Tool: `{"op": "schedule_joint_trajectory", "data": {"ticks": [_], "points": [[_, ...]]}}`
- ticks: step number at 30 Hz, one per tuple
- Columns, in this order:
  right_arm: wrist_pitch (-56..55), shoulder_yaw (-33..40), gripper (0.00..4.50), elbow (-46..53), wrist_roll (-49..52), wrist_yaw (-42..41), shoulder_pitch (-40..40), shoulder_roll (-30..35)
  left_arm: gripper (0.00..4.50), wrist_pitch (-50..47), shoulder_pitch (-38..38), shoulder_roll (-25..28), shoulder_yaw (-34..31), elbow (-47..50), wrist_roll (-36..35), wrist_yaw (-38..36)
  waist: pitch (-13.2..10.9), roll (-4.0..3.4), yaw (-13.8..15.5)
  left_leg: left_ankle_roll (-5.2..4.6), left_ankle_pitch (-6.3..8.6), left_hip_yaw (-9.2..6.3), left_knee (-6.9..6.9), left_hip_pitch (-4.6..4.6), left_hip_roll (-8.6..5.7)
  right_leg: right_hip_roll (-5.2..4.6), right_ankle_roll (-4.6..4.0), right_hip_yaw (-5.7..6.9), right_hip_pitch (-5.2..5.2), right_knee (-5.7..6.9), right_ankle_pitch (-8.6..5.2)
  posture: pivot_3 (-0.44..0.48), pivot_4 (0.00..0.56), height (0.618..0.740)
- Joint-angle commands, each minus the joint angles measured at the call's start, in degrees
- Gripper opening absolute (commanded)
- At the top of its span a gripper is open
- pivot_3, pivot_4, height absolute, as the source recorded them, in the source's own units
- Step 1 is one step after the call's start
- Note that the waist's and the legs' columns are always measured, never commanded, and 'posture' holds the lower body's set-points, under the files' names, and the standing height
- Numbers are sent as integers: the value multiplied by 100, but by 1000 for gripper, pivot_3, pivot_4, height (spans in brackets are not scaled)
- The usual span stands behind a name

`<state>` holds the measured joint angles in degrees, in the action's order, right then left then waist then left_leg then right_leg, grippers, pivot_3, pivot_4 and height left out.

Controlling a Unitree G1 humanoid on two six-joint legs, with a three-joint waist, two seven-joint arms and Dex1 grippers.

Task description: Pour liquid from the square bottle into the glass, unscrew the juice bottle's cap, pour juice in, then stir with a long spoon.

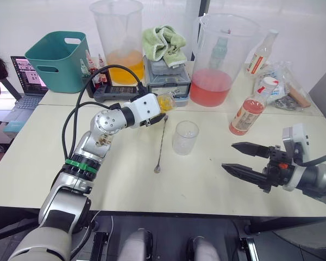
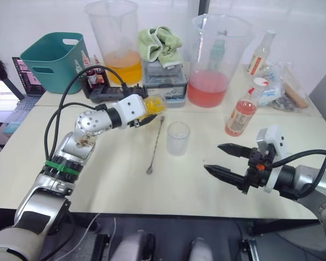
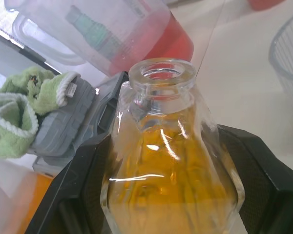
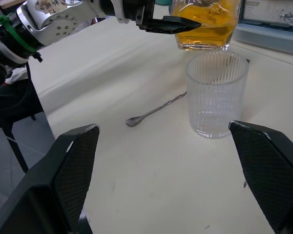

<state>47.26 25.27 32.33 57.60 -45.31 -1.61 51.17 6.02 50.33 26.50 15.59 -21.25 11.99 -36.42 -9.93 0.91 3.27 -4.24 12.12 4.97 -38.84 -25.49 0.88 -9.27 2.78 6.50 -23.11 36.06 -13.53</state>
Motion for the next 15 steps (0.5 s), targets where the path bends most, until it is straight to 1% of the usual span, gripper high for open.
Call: {"op": "schedule_joint_trajectory", "data": {"ticks": [1, 15], "points": [[-139, 55, 4500, 50, -51, 70, -90, 5, 2765, 637, 398, -23, -28, 243, 328, 416, 0, 0, 1, 0, 0, 0, -1, -1, 0, 0, 0, 0, 0, 0, 0, 0, 150, 736], [-119, -52, 4500, 46, -89, 237, -209, -12, 2765, 1391, 381, -69, 330, 194, 1441, 995, 0, 0, -59, -1, 0, 0, -1, -2, 1, 0, 0, 0, -2, 2, 0, 0, 150, 736]]}}
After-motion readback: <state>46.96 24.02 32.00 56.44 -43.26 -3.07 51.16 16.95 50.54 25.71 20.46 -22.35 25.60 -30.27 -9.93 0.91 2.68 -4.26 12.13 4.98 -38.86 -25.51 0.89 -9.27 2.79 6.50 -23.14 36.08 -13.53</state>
